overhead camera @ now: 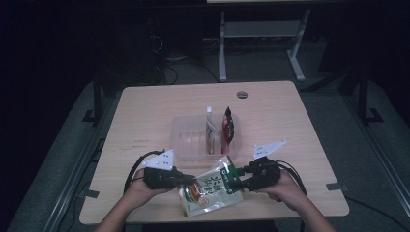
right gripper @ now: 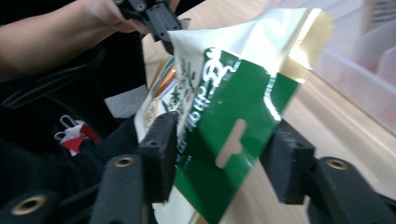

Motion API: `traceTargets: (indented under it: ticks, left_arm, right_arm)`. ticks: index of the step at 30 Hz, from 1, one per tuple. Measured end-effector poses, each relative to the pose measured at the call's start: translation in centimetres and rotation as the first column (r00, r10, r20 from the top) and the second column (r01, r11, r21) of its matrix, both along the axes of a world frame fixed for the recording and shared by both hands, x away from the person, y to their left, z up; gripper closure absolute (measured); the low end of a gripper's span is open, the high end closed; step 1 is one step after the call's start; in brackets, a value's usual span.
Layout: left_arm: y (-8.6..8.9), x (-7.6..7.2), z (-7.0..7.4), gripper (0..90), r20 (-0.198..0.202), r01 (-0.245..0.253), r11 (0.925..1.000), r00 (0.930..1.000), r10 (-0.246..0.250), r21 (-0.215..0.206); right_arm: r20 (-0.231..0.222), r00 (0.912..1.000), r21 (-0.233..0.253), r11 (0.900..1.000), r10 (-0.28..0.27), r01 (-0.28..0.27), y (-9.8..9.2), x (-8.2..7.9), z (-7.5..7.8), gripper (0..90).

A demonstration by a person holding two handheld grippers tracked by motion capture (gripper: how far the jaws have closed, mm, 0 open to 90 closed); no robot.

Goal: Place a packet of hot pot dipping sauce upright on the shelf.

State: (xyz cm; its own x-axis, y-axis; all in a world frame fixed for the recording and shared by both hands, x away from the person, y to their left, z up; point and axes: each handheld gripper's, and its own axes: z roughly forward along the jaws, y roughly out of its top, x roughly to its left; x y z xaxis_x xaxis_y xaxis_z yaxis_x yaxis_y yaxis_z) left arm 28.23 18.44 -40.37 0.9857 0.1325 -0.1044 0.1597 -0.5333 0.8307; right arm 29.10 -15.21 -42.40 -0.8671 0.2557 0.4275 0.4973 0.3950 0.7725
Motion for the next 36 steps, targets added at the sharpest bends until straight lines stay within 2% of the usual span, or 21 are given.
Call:
traceTargets:
  ticks: [2, 3, 7, 14, 17, 20, 21, 22, 25, 31, 36]
  left_arm:
    - [0.0, 0.0, 0.1, 90.0, 0.001, 0.0, 1.0, 1.0, 0.0, -0.006]
    - [0.1, 0.1, 0.1, 90.0, -0.001, -0.008, 1.0, 1.0, 0.008, -0.005]
    - [0.4, 0.3, 0.0, 90.0, 0.004, -0.029, 0.9996, 0.9996, 0.029, -0.003]
    - [0.7, 0.6, 0.0, 90.0, 0.007, -0.057, 0.9981, 0.9984, 0.057, -0.023]
    - [0.8, 0.7, 0.0, 90.0, 0.009, -0.062, 0.9978, 0.998, 0.063, -0.024]
    - [0.8, 0.8, 0.0, 90.0, 0.021, -0.068, 0.9974, 0.9974, 0.069, -0.022]
    - [0.8, 0.8, 0.0, 90.0, 0.021, -0.068, 0.9974, 0.9974, 0.069, -0.022]
    - [0.9, 0.9, 0.0, 90.0, 0.027, -0.074, 0.997, 0.9969, 0.075, -0.022]
    - [1.0, 1.0, 0.0, 90.0, 0.025, -0.08, 0.9963, 0.9964, 0.081, -0.029]
    - [1.0, 1.1, 0.0, 89.6, 0.023, -0.091, 0.9942, 0.9954, 0.093, -0.057]
    - [0.9, 1.1, 0.0, 87.7, 0.026, -0.098, 0.9933, 0.9947, 0.1, -0.06]
  right_arm:
    - [-0.006, 0.9998, -0.003, 1.0, 0.016, -0.016, 0.2, -0.1, 0.0, 51.7]
    - [-0.021, 0.9996, 0.001, 1.0, 0.021, -0.021, 0.3, -0.1, -0.1, 54.8]
    - [-0.024, 0.9993, 0.025, 0.999, 0.027, -0.026, 0.2, -0.2, 0.2, 65.0]
    - [-0.001, 0.9996, 0.052, 0.998, 0.028, -0.028, 0.5, -0.6, 0.6, 79.1]
    - [0.01, 0.9995, 0.048, 0.998, 0.029, -0.03, 0.6, -0.7, 0.7, 81.0]
    - [0.031, 0.9983, 0.039, 0.998, 0.049, -0.05, 1.0, -0.9, 0.8, 86.8]
    - [0.031, 0.9983, 0.039, 0.998, 0.049, -0.05, 1.0, -0.9, 0.8, 86.8]
    - [0.056, 0.9966, 0.035, 0.997, 0.061, -0.063, 1.2, -1.1, 0.9, 88.2]
    - [0.084, 0.9936, 0.04, 0.996, 0.076, -0.079, 1.4, -1.3, 1.2, 89.3]
    - [0.106, 0.9912, 0.06, 0.995, 0.079, -0.086, 1.5, -1.5, 1.7, 90.0]
    - [0.111, 0.9903, 0.089, 0.992, 0.084, -0.094, 1.5, -1.6, 2.0, 90.0]
